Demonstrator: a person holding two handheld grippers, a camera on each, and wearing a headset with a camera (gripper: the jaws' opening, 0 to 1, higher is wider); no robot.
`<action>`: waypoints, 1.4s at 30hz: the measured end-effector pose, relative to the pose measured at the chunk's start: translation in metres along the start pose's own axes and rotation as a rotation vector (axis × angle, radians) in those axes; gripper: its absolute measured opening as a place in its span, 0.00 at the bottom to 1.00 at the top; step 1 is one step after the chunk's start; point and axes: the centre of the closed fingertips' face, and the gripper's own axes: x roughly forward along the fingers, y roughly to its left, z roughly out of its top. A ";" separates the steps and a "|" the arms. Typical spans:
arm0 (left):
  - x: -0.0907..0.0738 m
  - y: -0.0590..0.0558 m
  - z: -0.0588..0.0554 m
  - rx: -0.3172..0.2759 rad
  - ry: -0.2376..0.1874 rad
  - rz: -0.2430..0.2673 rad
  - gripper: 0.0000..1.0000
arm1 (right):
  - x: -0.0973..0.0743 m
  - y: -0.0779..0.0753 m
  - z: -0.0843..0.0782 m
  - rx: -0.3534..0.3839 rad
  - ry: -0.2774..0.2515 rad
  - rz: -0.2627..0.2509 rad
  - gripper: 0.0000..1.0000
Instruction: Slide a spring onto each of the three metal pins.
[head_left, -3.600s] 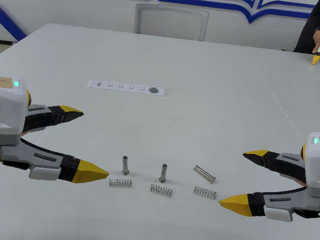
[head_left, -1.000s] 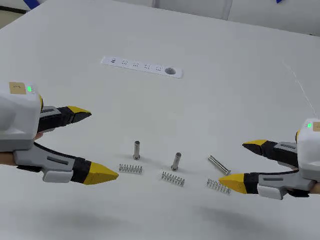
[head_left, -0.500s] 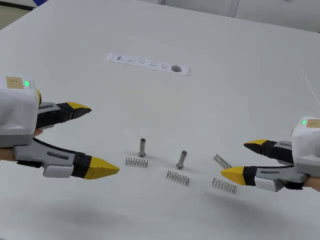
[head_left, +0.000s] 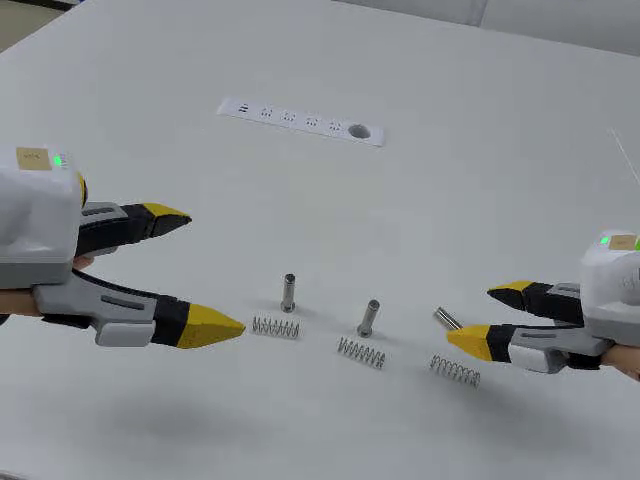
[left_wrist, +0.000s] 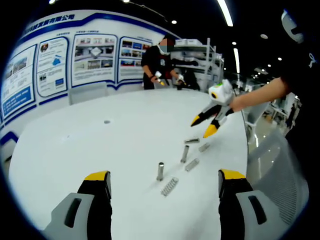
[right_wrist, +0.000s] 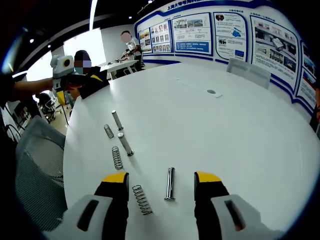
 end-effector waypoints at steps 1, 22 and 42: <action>0.000 0.001 0.000 -0.002 -0.002 0.001 0.90 | 0.001 0.000 0.000 0.001 0.002 0.003 0.52; 0.001 0.002 -0.002 -0.012 0.000 0.003 0.89 | 0.028 -0.012 -0.018 0.011 0.101 -0.002 0.43; 0.001 0.005 -0.005 -0.009 0.016 0.012 0.90 | 0.045 -0.016 -0.024 -0.034 0.212 -0.020 0.26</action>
